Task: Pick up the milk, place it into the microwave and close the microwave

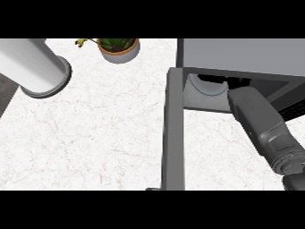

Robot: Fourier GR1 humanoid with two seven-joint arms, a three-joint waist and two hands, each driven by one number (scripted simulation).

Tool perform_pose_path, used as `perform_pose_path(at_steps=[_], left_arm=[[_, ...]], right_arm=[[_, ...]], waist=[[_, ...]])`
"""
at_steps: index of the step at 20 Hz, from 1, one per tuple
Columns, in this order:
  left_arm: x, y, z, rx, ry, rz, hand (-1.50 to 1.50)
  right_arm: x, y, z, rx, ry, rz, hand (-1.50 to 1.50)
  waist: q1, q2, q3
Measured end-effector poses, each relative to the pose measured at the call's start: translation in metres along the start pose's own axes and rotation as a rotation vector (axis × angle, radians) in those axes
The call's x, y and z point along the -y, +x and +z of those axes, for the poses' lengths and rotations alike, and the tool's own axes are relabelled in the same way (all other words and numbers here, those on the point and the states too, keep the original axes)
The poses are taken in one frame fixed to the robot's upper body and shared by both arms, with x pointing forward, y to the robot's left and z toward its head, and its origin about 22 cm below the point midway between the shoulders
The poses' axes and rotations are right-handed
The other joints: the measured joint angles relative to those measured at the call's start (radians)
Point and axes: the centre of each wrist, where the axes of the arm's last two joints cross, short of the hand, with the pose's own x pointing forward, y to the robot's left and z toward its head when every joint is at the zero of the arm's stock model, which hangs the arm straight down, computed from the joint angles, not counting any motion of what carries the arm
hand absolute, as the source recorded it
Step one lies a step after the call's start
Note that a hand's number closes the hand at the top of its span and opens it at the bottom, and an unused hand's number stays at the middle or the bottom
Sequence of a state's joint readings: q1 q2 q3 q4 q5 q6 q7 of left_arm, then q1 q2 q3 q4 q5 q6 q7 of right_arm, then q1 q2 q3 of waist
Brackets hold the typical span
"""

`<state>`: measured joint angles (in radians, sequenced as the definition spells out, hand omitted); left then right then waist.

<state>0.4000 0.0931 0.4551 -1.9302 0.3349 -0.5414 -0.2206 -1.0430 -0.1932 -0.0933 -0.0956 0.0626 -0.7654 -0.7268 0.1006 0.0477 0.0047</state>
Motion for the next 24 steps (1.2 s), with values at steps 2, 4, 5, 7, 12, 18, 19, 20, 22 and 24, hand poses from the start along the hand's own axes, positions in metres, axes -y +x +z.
perform_pose_path(at_steps=[2,4,5,7,12,18,19,20,22,24], left_arm=[[0.001,-0.002,-0.001,-0.004,-0.003,-0.001,-1.5],[0.001,-0.003,-0.003,-0.01,-0.007,0.003,-1.5],[0.001,-0.005,-0.005,-0.012,-0.009,0.008,-1.5],[0.001,-0.005,-0.008,-0.011,-0.011,0.008,-1.5],[0.0,-0.009,-0.016,-0.013,-0.015,0.009,-1.5],[0.002,-0.013,-0.023,-0.02,-0.026,0.014,-1.5],[0.001,-0.013,-0.024,-0.018,-0.026,0.011,-1.5],[0.001,-0.013,-0.024,-0.019,-0.025,0.008,-1.5],[0.001,-0.015,-0.028,-0.017,-0.026,0.006,-1.5],[0.0,-0.015,-0.031,-0.015,-0.031,0.003,-1.5]], right_arm=[[0.004,-0.006,0.001,-0.014,-0.007,0.009,1.5],[0.008,-0.01,0.001,-0.024,-0.009,0.021,1.5],[0.01,-0.01,-0.002,-0.036,-0.02,0.021,1.5],[0.012,-0.015,0.001,-0.057,-0.024,0.039,1.5],[0.016,-0.024,0.006,-0.057,-0.009,0.088,-1.5],[0.013,-0.019,0.005,-0.03,0.019,0.131,-1.5],[0.012,-0.018,0.005,-0.032,0.012,0.129,-1.5],[0.011,-0.017,0.004,-0.028,0.01,0.131,-1.5],[0.008,-0.014,0.005,-0.021,0.006,0.132,-1.5],[0.005,-0.009,0.003,-0.015,0.002,0.132,-1.5]], waist=[[0.004,0.002,0.0],[0.009,0.006,0.0],[0.013,0.008,0.0],[0.016,0.01,0.0],[0.023,0.014,0.001],[0.037,0.017,0.001],[0.04,0.018,0.001],[0.041,0.018,0.001],[0.039,0.019,0.001],[0.042,0.018,0.001]])
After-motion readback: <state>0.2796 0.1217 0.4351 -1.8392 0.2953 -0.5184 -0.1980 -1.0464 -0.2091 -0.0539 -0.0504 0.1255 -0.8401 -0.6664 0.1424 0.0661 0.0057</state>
